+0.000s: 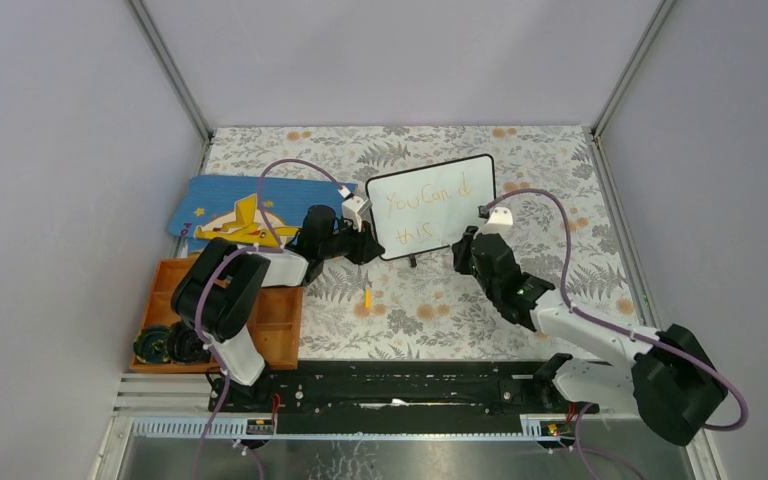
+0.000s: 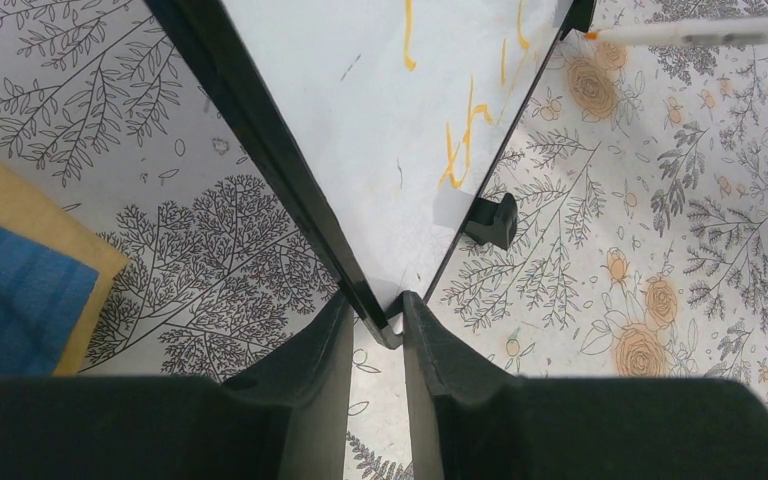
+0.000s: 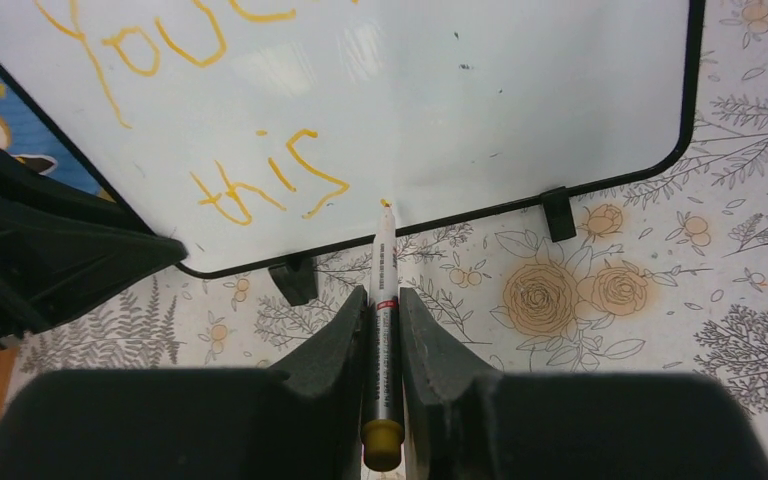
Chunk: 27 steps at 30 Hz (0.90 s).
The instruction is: Write a sentence on the whiteboard
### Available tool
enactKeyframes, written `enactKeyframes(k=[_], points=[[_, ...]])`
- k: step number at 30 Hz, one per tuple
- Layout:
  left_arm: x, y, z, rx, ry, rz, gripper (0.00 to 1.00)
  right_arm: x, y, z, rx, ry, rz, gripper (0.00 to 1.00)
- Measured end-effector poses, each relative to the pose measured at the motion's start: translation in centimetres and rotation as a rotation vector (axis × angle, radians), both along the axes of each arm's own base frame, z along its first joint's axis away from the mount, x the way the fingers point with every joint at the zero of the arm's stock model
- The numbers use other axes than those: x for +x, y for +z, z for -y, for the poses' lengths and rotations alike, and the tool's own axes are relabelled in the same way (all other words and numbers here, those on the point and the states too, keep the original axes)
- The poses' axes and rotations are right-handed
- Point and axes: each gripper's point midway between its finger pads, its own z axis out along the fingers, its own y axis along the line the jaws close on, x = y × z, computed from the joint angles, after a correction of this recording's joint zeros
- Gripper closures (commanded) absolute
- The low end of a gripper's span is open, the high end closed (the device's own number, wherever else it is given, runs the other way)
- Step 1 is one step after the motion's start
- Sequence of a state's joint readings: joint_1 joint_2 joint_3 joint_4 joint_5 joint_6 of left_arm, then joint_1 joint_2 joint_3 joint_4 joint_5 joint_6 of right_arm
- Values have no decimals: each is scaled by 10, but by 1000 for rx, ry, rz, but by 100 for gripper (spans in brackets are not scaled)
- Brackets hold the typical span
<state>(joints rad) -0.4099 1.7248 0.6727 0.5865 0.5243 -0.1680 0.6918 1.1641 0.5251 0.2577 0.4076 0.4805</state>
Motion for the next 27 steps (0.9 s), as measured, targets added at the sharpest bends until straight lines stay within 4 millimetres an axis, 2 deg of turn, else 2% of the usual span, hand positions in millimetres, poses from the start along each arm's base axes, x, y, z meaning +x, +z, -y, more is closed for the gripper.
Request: enactKeyframes(k=[8, 12, 19, 25, 27], points=[[1, 1, -1, 7, 7, 6, 58, -18, 55, 13, 82, 12, 97, 100], [1, 9, -1, 1, 9, 22, 54, -29, 76, 18, 113, 29, 129, 100], [2, 23, -2, -10, 14, 55, 43, -45, 76, 24, 108, 58, 105, 100], [-1, 32, -9, -2, 45, 82, 27, -53, 75, 27, 105, 76, 93, 100], [-2, 37, -12, -1, 59, 97, 18, -55, 78, 28, 111, 79, 100, 100]])
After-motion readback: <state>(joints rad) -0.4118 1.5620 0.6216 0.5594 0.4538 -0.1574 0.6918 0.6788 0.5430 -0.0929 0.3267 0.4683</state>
